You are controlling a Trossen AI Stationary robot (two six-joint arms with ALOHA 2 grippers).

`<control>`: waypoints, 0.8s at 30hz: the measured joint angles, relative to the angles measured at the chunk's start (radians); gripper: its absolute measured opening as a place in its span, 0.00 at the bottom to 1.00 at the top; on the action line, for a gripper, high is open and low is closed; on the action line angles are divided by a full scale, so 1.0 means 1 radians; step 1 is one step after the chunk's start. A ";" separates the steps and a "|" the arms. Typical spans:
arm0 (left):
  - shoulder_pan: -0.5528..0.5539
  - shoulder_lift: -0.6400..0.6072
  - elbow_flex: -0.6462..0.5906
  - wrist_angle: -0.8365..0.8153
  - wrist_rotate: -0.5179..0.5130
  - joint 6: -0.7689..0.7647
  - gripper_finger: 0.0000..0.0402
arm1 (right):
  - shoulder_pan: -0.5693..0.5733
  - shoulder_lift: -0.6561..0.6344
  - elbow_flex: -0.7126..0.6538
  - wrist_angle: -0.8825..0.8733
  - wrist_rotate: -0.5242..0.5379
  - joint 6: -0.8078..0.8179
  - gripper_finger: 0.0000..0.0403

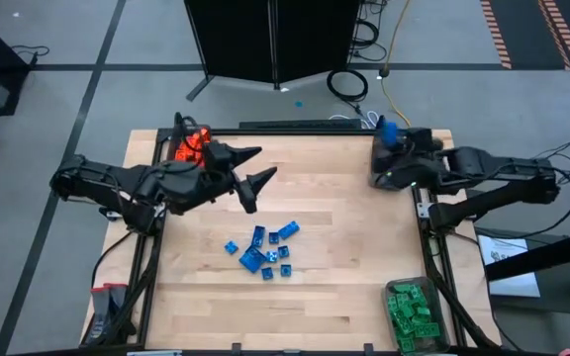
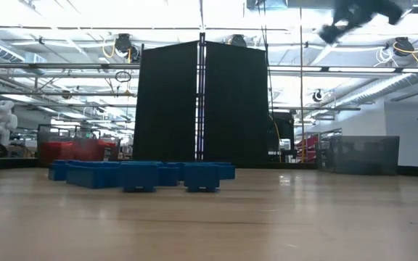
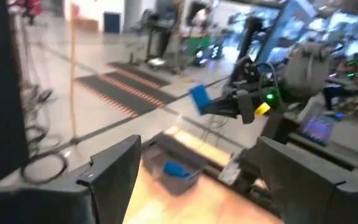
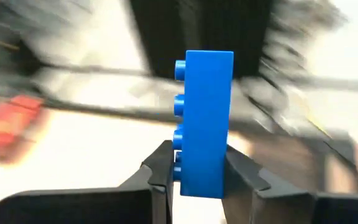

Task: Sort blocks
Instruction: Put the blue game piece into the top right black bin

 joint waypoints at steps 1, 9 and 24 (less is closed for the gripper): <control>0.003 0.000 0.000 -0.023 -0.003 -0.015 0.79 | -0.016 0.010 -0.001 -0.117 -0.023 0.106 0.18; 0.012 0.016 0.000 -0.129 -0.001 -0.120 0.80 | -0.146 0.073 -0.141 -0.248 -0.192 0.276 0.18; 0.012 0.014 0.000 -0.227 0.004 -0.222 0.80 | -0.462 0.072 -0.431 0.110 -0.463 0.066 0.18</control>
